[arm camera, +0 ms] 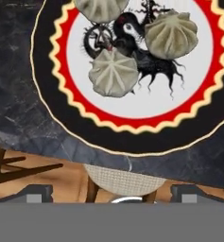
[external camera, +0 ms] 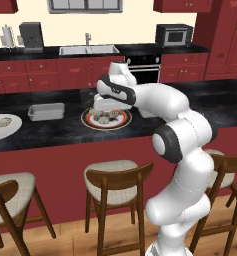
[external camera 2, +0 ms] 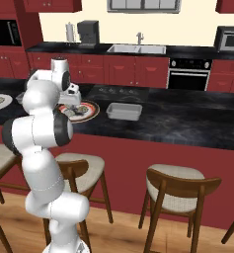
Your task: Place two dumplings into each of the tupperware containers and then place the containers in the fridge.
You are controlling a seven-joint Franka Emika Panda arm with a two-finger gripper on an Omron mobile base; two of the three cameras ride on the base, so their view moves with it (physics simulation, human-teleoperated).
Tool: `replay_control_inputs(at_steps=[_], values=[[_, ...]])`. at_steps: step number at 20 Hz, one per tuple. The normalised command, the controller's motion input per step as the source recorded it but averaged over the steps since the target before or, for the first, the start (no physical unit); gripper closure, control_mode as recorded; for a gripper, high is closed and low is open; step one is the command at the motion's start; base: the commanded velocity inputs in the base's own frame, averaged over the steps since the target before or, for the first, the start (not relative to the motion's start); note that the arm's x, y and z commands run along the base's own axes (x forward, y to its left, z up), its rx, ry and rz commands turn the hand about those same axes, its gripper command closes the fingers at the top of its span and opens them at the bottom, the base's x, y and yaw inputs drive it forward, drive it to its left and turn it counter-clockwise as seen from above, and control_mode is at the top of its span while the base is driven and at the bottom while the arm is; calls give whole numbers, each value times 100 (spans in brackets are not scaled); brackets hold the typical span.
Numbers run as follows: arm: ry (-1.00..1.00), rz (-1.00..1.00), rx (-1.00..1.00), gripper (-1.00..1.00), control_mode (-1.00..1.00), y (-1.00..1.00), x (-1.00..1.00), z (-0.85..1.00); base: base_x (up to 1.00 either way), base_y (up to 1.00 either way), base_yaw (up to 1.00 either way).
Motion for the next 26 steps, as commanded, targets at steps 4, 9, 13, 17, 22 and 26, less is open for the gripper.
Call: replay_control_inputs(at_steps=[4, 9, 13, 17, 22, 26], values=[[0, 0, -2, -100, -100, 13, 56, -41, 0, 0, 0], [0, 0, -1, -100, -100, 0, 26, -34, 0, 0, 0], [0, 0, 0, -100, -100, 7, 23, -36, 0, 0, 0], [0, 0, 0, -100, -100, 3, 15, -39, 0, 0, 0], [-4, 0, 0, -100, -100, 1, 26, -35, 0, 0, 0], [-5, 0, 0, -100, -100, 0, 32, -18, 0, 0, 0]])
